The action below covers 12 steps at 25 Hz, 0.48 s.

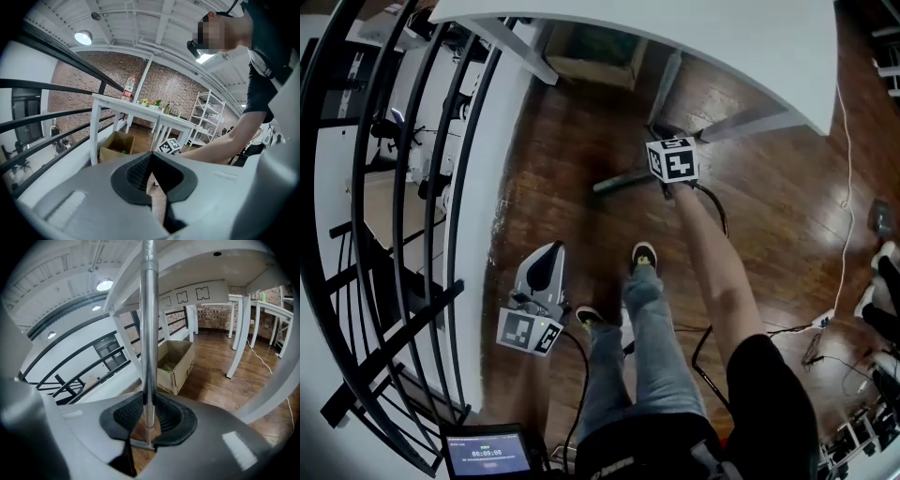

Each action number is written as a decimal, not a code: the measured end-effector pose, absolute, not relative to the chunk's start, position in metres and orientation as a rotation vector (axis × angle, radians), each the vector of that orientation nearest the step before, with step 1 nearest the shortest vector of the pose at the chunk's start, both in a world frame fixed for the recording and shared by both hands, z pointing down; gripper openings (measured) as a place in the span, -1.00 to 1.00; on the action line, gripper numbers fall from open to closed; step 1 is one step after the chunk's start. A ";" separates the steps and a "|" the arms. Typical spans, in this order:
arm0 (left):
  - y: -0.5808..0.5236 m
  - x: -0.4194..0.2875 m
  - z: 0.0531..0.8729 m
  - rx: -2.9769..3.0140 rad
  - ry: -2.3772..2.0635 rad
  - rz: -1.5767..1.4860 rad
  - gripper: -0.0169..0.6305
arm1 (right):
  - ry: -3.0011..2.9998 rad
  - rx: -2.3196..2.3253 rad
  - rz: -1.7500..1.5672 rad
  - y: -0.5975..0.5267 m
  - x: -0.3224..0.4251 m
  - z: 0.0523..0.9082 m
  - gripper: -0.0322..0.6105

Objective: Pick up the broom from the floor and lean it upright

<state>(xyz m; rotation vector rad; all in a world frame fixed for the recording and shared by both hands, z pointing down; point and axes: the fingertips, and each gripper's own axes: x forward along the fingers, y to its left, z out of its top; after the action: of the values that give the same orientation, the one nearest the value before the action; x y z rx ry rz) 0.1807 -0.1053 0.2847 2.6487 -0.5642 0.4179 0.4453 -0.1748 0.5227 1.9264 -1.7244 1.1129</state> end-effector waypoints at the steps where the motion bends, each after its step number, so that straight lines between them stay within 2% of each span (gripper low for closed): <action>1: -0.105 0.181 0.286 2.647 -0.566 0.421 -0.90 | -1.730 1.921 1.107 -0.175 0.445 0.523 -0.64; 12: -0.100 0.209 0.304 2.658 -0.571 0.432 -0.90 | -1.796 1.899 0.980 -0.189 0.468 0.531 -0.52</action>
<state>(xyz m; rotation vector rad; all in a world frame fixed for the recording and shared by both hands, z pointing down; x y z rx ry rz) 0.2090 -0.1005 0.3038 2.6577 -0.5712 0.4322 0.4679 -0.1887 0.5312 1.8995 -1.7955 0.9800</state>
